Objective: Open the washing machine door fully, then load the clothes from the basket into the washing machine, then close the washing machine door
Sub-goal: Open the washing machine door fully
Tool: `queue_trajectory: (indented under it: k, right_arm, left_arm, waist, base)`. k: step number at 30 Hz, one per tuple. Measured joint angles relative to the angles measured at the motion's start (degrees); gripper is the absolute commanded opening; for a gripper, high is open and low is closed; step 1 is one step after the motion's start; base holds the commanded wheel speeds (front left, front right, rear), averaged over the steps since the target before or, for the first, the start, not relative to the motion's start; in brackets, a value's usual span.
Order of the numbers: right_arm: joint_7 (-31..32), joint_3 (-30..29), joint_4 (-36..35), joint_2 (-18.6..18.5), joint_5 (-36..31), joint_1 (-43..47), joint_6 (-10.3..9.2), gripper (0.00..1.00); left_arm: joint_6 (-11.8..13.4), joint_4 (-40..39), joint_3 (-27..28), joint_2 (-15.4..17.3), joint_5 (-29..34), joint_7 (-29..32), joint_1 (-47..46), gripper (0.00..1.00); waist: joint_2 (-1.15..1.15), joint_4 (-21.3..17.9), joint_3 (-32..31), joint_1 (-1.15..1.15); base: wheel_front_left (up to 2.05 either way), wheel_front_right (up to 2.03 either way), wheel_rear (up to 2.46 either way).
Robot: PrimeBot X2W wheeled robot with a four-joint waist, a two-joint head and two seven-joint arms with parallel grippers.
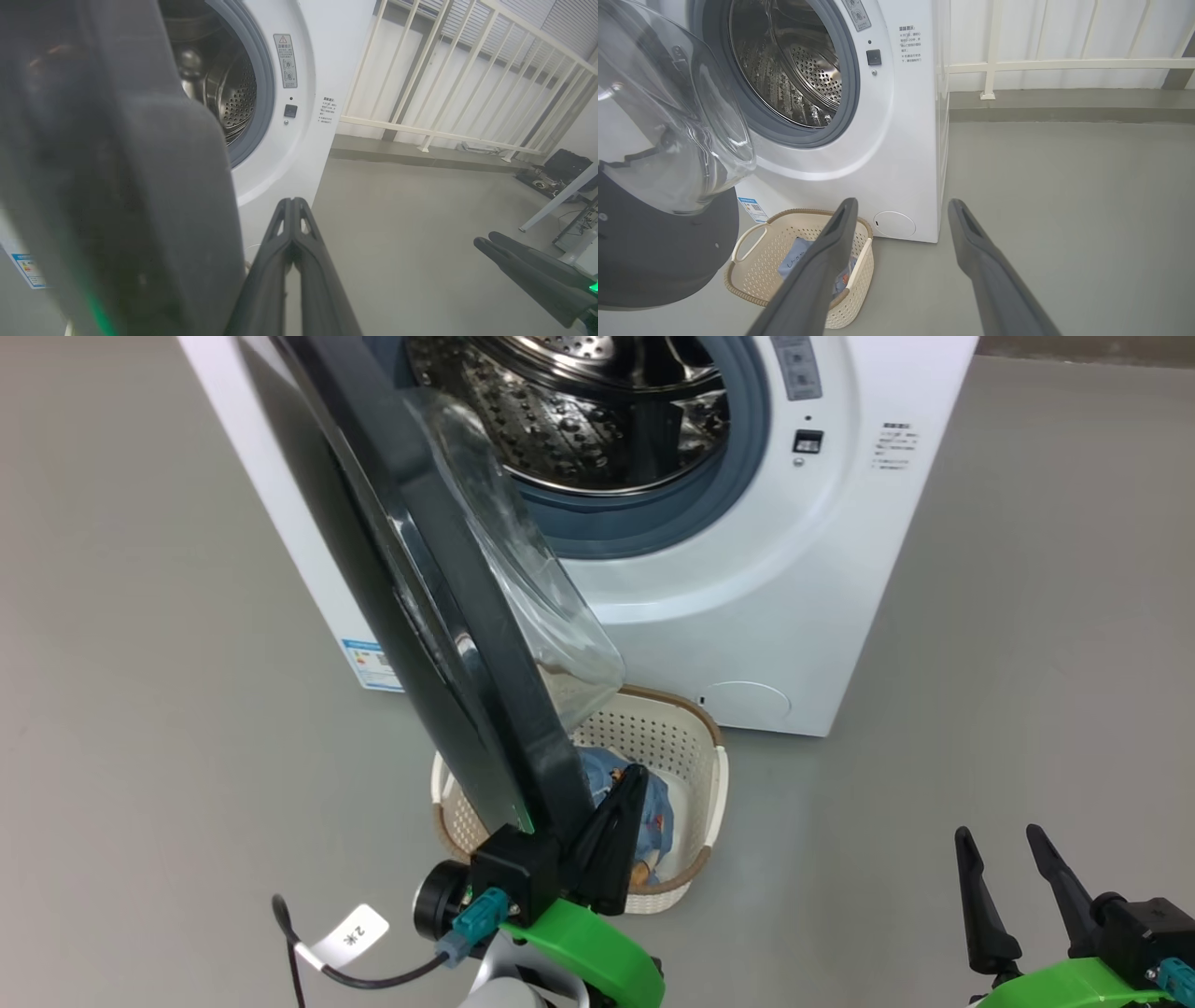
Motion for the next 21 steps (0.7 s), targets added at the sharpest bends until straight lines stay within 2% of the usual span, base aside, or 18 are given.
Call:
queue_trajectory:
  k: [21]
  right_arm:
    - [0.53,-0.48,0.15,0.00,-0.04,0.10,0.00,1.00]
  left_arm:
    - [0.87,-3.55,-1.35,1.67,0.03,0.46,2.01,0.00]
  waist:
    - [0.00,8.69,-0.47,0.00]
  base:
    - [0.00,0.00,0.00]
